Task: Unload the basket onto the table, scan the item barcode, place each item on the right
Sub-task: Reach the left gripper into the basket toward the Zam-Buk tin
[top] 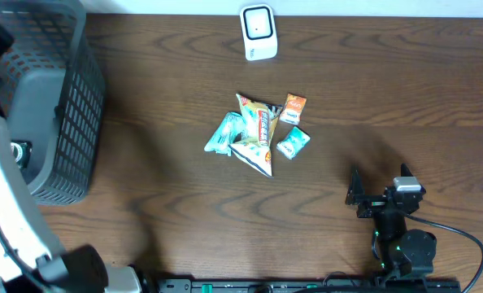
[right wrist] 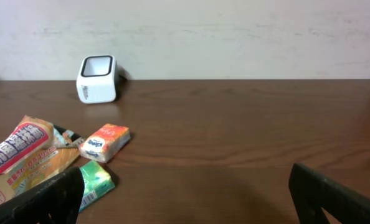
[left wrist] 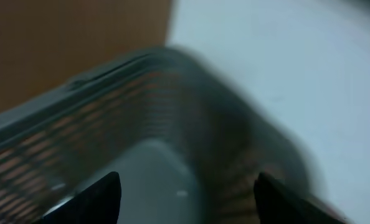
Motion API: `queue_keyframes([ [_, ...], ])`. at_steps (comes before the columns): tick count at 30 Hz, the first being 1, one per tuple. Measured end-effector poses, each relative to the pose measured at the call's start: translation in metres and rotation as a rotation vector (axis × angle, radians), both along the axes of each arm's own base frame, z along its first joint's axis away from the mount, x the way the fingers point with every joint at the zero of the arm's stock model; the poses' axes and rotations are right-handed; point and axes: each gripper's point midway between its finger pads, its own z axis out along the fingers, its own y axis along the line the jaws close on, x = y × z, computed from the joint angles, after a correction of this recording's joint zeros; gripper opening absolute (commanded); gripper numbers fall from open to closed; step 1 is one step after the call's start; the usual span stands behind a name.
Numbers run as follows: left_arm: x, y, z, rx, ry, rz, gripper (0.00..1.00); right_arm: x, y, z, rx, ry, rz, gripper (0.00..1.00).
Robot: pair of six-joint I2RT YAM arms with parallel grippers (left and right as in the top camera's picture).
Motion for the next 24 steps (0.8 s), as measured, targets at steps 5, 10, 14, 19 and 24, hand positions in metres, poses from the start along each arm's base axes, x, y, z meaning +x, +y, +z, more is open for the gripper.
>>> queue_keyframes([
  [5,-0.011,0.045,-0.07,-0.005,0.216,0.077,0.79,0.0,0.0,0.0,0.0,0.0,0.0,0.99],
  [10,-0.025,0.069,-0.137,-0.052,0.411,0.096,0.93,0.0,0.0,0.0,0.0,0.0,0.0,0.99],
  [14,-0.035,0.084,-0.17,-0.102,0.484,0.17,0.99,0.0,0.0,0.0,0.0,0.0,0.0,0.99],
  [19,-0.048,0.094,-0.194,-0.201,0.474,0.341,1.0,0.0,0.0,0.0,0.0,0.0,0.0,0.99],
  [24,-0.053,0.095,-0.214,-0.305,0.436,0.494,1.0,0.0,0.0,0.0,0.0,0.0,0.0,0.99],
])
